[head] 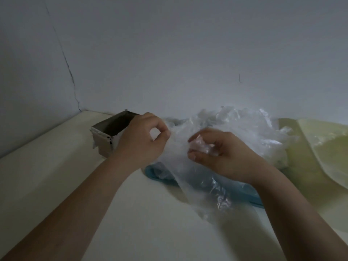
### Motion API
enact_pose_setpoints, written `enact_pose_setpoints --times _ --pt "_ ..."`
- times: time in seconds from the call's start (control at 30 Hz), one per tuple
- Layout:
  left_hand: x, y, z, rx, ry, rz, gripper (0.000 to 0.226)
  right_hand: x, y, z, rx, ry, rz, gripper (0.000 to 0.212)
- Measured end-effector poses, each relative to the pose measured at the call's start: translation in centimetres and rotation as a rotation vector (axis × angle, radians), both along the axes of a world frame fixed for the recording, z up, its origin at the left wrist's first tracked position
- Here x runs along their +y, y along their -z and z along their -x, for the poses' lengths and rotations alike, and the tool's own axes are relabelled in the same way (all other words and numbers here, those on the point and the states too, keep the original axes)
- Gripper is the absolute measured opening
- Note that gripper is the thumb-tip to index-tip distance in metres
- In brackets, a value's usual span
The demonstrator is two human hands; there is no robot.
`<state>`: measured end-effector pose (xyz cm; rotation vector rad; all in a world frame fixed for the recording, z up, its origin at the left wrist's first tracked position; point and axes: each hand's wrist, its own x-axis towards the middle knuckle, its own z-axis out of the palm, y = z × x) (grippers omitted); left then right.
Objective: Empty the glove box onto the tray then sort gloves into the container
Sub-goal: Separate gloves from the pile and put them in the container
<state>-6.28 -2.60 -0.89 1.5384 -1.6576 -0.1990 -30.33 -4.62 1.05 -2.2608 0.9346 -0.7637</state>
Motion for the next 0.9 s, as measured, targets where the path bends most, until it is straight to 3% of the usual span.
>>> enact_pose_setpoints --times 0.13,0.23,0.37,0.47,0.57,0.63,0.7,0.9 --pt "1.5 -2.4 1.0 0.385 0.163 -0.151 0.010 0.2 -0.3 0.2 -0.015 0.013 0.417 0.007" --pt "2.4 -3.0 1.5 0.404 0.309 -0.231 0.008 0.8 -0.5 0.0 0.024 -0.063 0.505 0.006" --pt "2.8 -3.3 1.7 0.500 0.421 -0.210 0.008 1.2 -0.7 0.1 -0.030 -0.071 0.190 0.007" --pt "2.7 -3.4 1.0 0.556 0.436 -0.200 0.032 0.8 -0.5 0.4 -0.270 -0.053 -0.111 0.004" --pt "2.3 -2.7 0.2 0.640 0.397 -0.344 0.044 0.5 -0.3 0.4 -0.521 -0.040 -0.333 0.009" --pt "2.0 -1.8 0.3 0.732 0.426 -0.468 0.043 0.5 0.0 0.2 -0.568 -0.038 -0.411 0.013" --pt "2.0 -1.4 1.0 0.873 0.476 -0.512 0.025 0.5 0.2 0.1 -0.548 -0.046 -0.439 0.014" --pt "1.9 -2.2 0.3 1.030 0.310 -0.382 0.016 -0.7 0.1 1.8 -0.529 0.063 -0.380 0.019"
